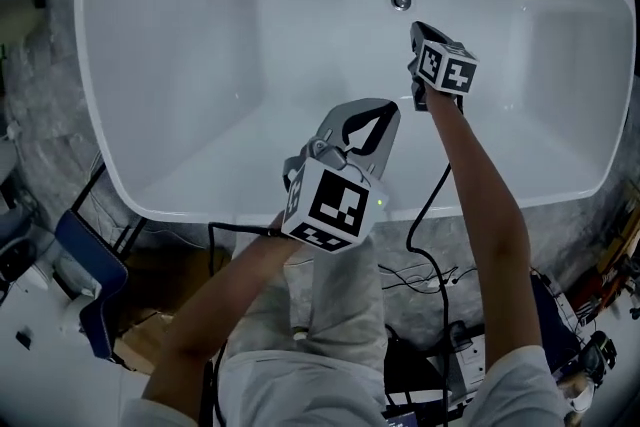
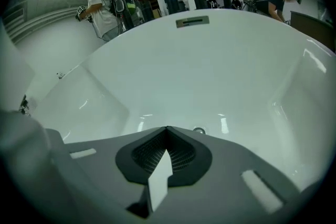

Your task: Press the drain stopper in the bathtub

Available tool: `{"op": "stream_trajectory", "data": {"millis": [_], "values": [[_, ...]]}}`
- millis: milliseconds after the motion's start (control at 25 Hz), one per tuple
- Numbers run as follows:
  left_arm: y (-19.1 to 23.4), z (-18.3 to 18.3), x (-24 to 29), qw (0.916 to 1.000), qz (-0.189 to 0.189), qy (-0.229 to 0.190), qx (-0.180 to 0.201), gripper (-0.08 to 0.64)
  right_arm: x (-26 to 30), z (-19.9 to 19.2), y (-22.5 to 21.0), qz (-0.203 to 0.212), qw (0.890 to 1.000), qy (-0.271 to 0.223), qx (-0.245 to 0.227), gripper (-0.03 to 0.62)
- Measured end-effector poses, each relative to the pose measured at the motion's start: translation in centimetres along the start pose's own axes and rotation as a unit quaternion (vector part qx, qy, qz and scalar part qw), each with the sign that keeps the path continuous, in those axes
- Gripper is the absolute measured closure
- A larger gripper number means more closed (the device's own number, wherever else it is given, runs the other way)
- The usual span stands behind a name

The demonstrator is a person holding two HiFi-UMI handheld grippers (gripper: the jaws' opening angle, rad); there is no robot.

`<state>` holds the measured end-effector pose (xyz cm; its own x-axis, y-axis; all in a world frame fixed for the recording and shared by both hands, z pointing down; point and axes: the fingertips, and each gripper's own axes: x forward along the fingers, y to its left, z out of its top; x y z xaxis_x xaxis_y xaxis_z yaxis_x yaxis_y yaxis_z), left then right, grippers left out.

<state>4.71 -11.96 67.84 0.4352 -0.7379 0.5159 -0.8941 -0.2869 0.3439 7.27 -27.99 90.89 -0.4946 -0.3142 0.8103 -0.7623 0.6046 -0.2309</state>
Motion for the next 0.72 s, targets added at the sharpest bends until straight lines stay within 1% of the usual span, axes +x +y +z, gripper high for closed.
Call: {"op": "stream_trajectory", "data": {"millis": [80,160,280,400,480,720], "values": [[-1.5,1.4,-1.5,0.9997,-0.014,0.002,0.02,0.56,-2.6,0.1,0.7,-0.002,1.0,-0.003,0.001,0.589],[-2.6,2.9,-3.2,0.9991,-0.02,0.0,0.036,0.56,-5.3,0.2,1.3,-0.002,1.0,-0.002,-0.002,0.589],[-3.3,4.8,-5.6,0.9992,-0.023,-0.003,0.033,0.56,-8.8,1.2,2.0,0.003,1.0,-0.004,-0.005,0.589],[-4.0,6.1,-7.7,0.999,-0.022,0.002,0.039,0.56,-12.1,2.7,3.2,0.01,1.0,-0.015,0.018,0.589],[-4.4,7.2,-9.0,0.999,-0.022,0.004,0.038,0.56,-14.3,4.0,4.3,0.015,0.999,-0.028,0.032,0.589],[-5.3,11.7,-13.2,0.9991,-0.014,0.003,0.039,0.56,-20.8,8.4,8.4,0.04,0.996,-0.071,0.046,0.589]]}}
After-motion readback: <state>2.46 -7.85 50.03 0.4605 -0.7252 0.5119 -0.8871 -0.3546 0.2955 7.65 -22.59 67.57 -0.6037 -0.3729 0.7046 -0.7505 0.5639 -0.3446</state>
